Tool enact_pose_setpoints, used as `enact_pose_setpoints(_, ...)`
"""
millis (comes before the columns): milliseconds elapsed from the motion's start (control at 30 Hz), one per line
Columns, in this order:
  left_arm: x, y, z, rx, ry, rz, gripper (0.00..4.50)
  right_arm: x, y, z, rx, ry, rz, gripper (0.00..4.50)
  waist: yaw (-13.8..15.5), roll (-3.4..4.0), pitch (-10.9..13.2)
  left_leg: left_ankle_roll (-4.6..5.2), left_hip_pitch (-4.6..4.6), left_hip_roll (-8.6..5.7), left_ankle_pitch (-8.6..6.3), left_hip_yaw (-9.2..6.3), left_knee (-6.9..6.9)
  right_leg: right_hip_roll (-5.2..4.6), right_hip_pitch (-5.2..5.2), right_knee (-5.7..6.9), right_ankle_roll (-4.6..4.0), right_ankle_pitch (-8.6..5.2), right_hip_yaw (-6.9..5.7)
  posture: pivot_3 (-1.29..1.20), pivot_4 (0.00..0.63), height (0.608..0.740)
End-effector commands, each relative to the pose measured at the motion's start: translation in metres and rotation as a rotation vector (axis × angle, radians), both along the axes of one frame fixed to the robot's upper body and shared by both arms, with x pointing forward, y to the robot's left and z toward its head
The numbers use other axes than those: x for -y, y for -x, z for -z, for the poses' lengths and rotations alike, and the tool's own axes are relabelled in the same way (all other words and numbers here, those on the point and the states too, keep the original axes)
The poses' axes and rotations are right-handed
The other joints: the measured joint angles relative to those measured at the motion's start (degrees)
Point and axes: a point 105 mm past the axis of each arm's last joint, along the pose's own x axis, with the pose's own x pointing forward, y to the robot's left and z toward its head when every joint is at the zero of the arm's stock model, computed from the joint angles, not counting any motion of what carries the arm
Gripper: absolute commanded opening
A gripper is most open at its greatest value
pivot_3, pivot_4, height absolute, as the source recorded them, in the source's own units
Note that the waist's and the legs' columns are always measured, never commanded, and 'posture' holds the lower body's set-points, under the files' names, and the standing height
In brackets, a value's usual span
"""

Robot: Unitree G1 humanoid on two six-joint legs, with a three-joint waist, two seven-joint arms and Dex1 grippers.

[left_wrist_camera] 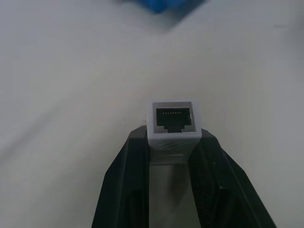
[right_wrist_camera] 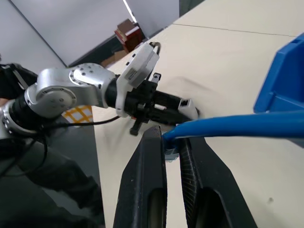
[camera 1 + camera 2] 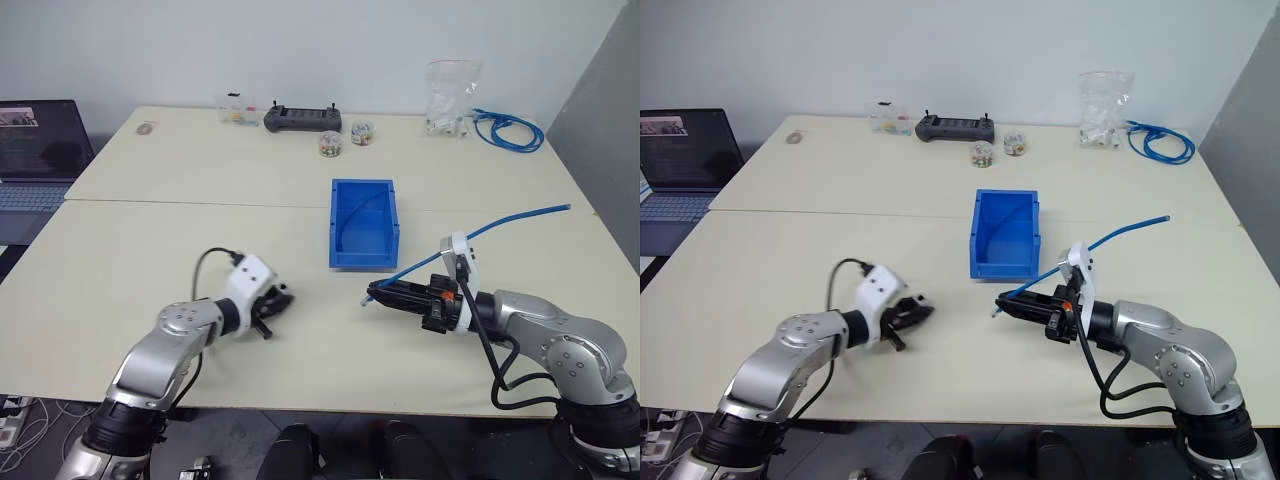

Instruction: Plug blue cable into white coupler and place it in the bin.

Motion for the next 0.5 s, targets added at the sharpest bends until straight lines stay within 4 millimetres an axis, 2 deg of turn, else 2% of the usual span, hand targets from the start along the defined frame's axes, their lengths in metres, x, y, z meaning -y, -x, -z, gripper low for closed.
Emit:
enact_pose_setpoints(33,0.037,0.004,-0.008,0.020,-0.008,0.244,0.80,0.001,0.001,-0.010,0.127,0.042,0.008,0.11,0.0,0.00,0.0,0.00,0.00,0.00,0.00,0.01,0.01,0.01,0.01,0.00,0.05,-0.03,0.00,0.00,0.150,0.740)
enact_pose_setpoints(133,0.050,0.006,-0.005,0.014,-0.032,0.355,0.80,0.001,0.003,-0.003,0.169,0.109,-0.002,0.11,-0.4,0.00,0.0,0.01,0.01,0.00,0.00,0.07,0.02,0.03,0.00,0.00,0.08,-0.05,0.03,0.00,0.150,0.740)
enact_pose_setpoints(267,0.056,0.012,0.003,-0.036,-0.074,0.463,0.80,0.000,0.003,0.002,0.213,0.161,-0.019,0.11,-0.6,-0.01,0.0,0.01,0.01,0.03,0.00,0.10,0.01,0.06,-0.03,0.03,0.06,-0.03,0.03,0.00,0.150,0.740)
enact_pose_setpoints(500,0.056,0.009,0.013,-0.048,-0.118,0.497,0.80,-0.016,-0.005,0.007,0.296,0.226,-0.088,0.11,-0.5,-0.02,0.0,0.03,0.05,0.02,0.00,0.07,0.06,0.06,0.03,0.02,0.12,-0.06,0.04,0.00,0.150,0.740)
